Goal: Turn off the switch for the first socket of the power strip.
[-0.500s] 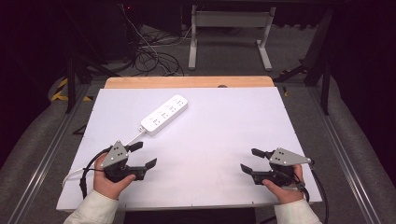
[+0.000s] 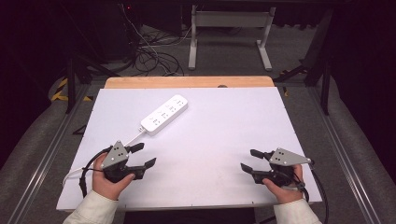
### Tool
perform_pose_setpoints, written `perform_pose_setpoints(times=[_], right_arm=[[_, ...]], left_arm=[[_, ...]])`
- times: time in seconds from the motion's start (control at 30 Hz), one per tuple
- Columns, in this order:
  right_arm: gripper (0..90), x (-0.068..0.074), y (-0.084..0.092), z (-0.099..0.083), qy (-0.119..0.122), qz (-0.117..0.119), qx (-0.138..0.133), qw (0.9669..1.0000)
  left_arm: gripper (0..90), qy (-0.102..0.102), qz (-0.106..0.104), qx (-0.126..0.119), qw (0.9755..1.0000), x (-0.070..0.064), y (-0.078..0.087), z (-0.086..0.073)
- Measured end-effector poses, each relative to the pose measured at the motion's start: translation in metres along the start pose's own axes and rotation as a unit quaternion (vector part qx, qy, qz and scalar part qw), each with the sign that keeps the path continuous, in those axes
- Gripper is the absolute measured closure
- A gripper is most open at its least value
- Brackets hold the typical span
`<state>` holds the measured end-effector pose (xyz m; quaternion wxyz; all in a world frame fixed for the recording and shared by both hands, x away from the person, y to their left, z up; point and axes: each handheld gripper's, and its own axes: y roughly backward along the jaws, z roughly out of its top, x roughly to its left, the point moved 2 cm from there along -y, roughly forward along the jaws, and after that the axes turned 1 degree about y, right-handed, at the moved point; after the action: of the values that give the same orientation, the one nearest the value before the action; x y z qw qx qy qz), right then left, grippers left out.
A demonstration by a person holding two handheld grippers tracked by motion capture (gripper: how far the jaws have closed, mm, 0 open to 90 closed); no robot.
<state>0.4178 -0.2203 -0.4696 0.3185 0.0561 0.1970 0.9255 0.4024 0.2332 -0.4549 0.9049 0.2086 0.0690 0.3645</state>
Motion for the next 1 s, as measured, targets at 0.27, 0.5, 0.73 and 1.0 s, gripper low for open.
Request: perform_pose_setpoints(times=[0.27, 0.5, 0.73, 1.0], right_arm=[[36.3, 0.000, 0.000, 0.000, -0.002, -0.003, -0.002, 1.0000], [36.3, 0.002, -0.001, 0.000, -0.004, 0.000, -0.001, 1.0000], [36.3, 0.002, -0.003, -0.001, -0.005, 0.000, 0.001, 1.0000], [35.8, 0.002, -0.004, -0.002, -0.009, 0.003, 0.001, 1.0000]], left_arm=[[34.6, -0.005, 0.002, 0.008, 1.0000, -0.001, 0.001, 0.006], [38.9, 0.005, -0.010, 0.020, 0.9997, 0.005, 0.001, 0.020], [40.8, 0.008, -0.009, 0.023, 0.9997, 0.012, 0.002, 0.028], [41.7, 0.004, -0.006, 0.028, 0.9996, 0.019, 0.003, 0.039]])
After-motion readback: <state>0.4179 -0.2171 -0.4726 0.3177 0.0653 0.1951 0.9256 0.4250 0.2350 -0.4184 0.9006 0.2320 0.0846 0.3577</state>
